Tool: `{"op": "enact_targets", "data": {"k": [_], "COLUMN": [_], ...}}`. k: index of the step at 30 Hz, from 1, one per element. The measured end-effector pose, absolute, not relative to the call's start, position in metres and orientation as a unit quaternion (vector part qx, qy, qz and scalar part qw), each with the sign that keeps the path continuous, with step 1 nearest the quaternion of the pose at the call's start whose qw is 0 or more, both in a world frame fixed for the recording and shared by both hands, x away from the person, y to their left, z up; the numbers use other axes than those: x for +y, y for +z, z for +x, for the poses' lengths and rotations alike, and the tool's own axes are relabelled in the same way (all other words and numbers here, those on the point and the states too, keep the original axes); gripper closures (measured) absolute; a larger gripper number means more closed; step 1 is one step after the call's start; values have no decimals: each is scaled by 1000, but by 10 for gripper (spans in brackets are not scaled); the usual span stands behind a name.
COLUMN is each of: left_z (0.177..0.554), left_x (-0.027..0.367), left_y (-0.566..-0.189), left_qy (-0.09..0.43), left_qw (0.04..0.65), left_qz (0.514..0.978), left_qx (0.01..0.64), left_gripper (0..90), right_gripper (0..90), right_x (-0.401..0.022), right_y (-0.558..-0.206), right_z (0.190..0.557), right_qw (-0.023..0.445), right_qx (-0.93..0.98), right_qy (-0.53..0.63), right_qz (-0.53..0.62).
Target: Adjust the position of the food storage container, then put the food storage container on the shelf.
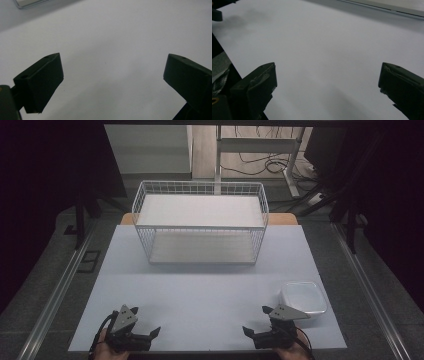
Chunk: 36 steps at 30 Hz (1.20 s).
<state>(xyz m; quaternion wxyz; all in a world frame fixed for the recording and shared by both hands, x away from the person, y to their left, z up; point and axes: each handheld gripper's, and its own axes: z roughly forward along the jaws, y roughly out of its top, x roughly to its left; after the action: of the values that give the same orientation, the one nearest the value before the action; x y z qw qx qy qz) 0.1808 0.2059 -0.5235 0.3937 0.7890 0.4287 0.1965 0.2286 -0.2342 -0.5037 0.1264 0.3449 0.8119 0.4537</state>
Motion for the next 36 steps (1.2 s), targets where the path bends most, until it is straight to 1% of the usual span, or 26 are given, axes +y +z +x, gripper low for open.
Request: {"op": "enact_targets", "data": {"k": [2,3,8,11,13,16,22,27,28,29,30,31,32,33,34,35,36], "left_z": [181,181,181,182,182,183,184,184,184,184,184,184,184,184,184,184,184], "left_x": [206,206,204,205,208,213,213,210,210,210,211,211,211,211,211,211,210], "left_y": [-524,-524,-525,-525,-526,-526,-526,-526,-526,-526,-526,-526,-526,-526,-526,-526,-526], "left_qy": [199,199,198,191,191,182,179,183,183,182,183,183,181,181,181,181,183], "left_qw": [395,398,418,418,414,422,420,413,413,413,413,413,414,414,414,414,413], "left_qz": [790,791,792,794,794,786,785,790,790,790,789,789,788,789,789,789,790], "left_qx": [425,421,399,399,403,414,419,414,414,415,416,416,417,417,417,416,414], "left_gripper": [25,29,27,25,25,25,26,27,27,27,27,28,28,28,28,28,29], "right_gripper": [3,2,0,0,0,0,0,3,29,29,66,66,138,157,157,204,285], "right_x": [-233,-233,-231,-231,-231,-232,-231,-232,-233,-233,-236,-236,-240,-241,-241,-244,-251], "right_y": [-503,-503,-506,-507,-507,-506,-500,-495,-491,-491,-486,-486,-482,-481,-481,-479,-476], "right_z": [228,227,228,228,230,231,233,236,238,238,241,241,245,246,246,248,251], "right_qw": [134,152,147,146,154,155,136,136,146,146,150,150,151,151,151,155,155], "right_qx": [812,813,818,818,814,811,816,821,819,819,817,817,813,813,813,811,805], "right_qy": [452,445,432,429,425,423,414,404,404,404,404,404,405,403,403,404,409], "right_qz": [345,344,350,354,366,374,380,381,382,382,383,383,390,392,392,394,400]}}
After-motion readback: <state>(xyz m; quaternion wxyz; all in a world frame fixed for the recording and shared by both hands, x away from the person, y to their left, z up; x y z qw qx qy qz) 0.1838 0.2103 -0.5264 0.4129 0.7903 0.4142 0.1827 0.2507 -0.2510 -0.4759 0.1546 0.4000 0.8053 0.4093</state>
